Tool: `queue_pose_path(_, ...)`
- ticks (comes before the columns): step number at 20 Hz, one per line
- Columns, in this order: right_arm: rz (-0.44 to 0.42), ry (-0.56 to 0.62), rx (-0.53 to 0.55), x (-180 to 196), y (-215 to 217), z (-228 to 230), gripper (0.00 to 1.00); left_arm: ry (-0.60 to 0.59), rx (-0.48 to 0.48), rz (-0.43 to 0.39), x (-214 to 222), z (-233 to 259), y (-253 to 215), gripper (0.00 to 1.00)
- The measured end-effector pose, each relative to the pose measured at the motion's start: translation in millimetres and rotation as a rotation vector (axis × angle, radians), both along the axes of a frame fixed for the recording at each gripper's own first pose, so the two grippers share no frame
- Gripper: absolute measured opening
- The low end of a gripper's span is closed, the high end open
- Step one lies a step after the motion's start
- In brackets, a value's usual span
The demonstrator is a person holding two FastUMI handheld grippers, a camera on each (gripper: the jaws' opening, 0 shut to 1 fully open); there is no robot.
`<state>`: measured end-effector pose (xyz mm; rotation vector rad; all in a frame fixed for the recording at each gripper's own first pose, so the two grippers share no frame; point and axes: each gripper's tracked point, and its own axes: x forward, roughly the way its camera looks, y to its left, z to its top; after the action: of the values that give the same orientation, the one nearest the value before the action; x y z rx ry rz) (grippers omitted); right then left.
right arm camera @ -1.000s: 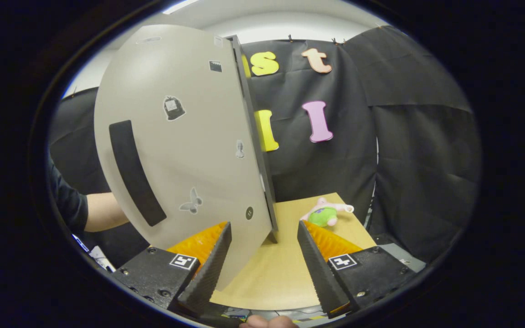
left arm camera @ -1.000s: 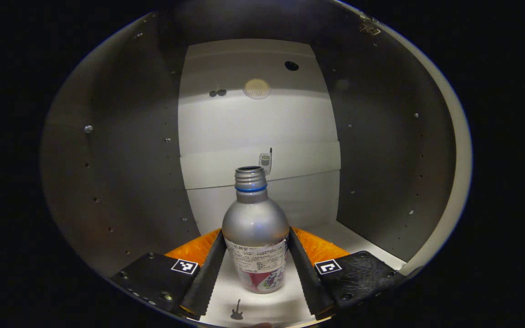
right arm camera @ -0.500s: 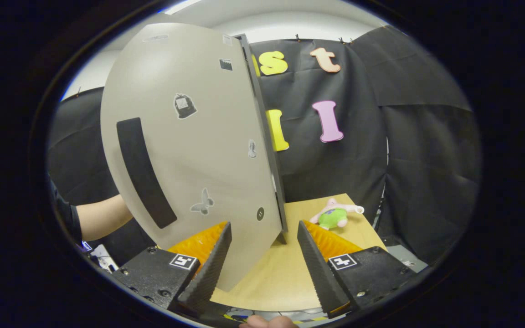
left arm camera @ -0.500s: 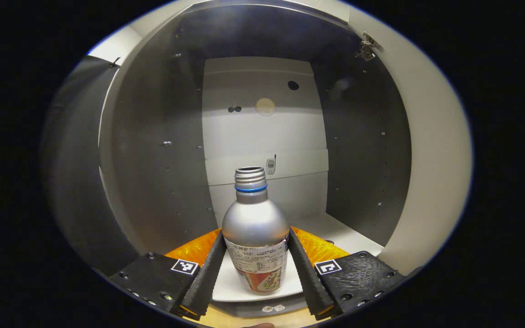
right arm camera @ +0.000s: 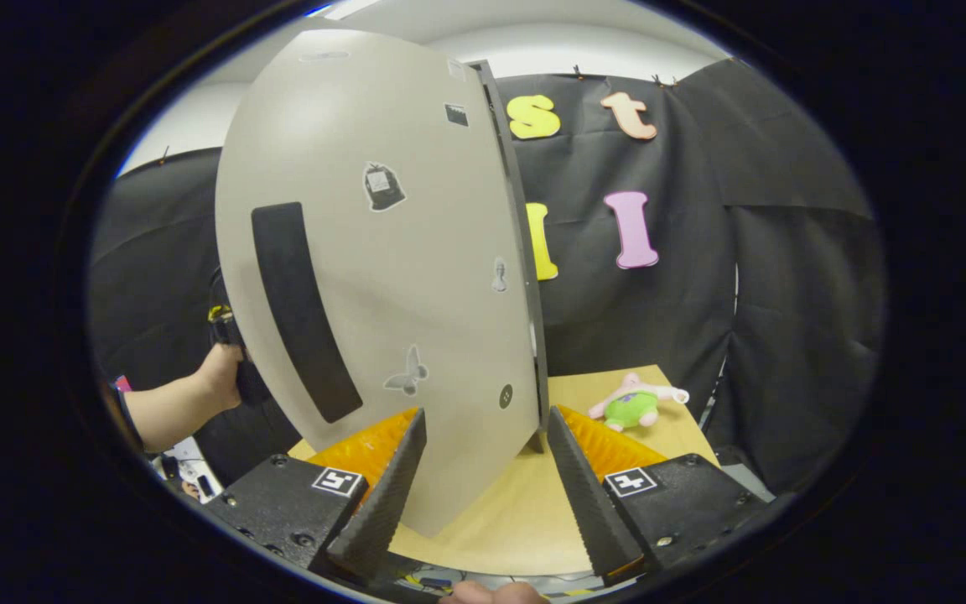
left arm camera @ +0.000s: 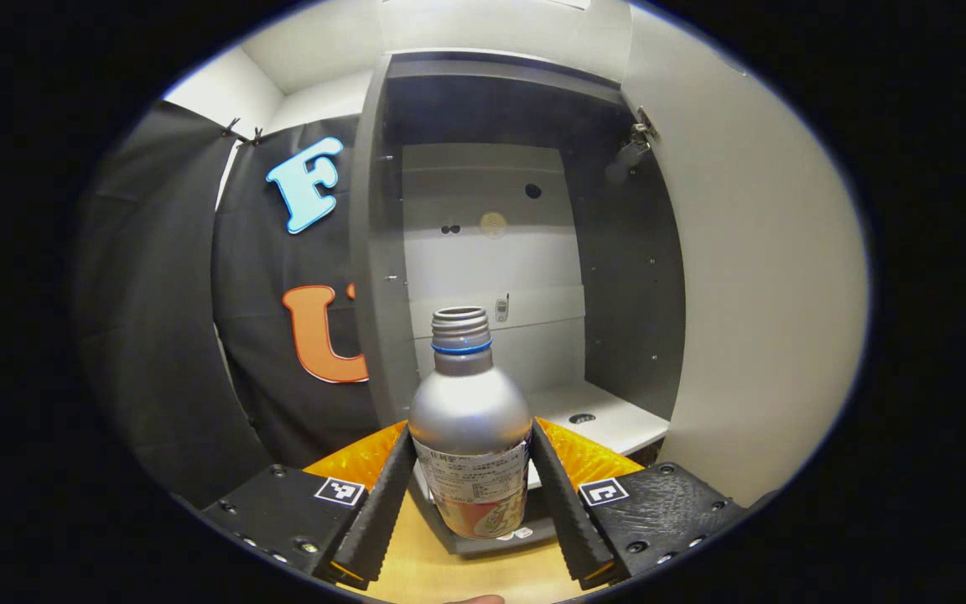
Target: Open the cabinet door with the right hand, grasp the bottle in the cabinet with the left hand and place it on the coaster, then close the cabinet door with the right hand.
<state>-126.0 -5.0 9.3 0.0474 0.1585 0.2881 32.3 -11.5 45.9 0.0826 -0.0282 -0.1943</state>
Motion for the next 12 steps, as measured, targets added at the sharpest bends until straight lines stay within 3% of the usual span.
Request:
queue_pose_path(7, -0.004, 0.035, 0.017, 1.7, 3.7, -2.1, 0.90, 0.009, 0.019, 0.048, -44.6, -45.9, 33.3, 0.78)
queue_pose_path(12, -0.096, 0.008, 0.014, 9.5, -12.4, 7.7, 0.90, 0.012, 0.051, 0.061, -60.9, -89.2, 42.8, 0.78)
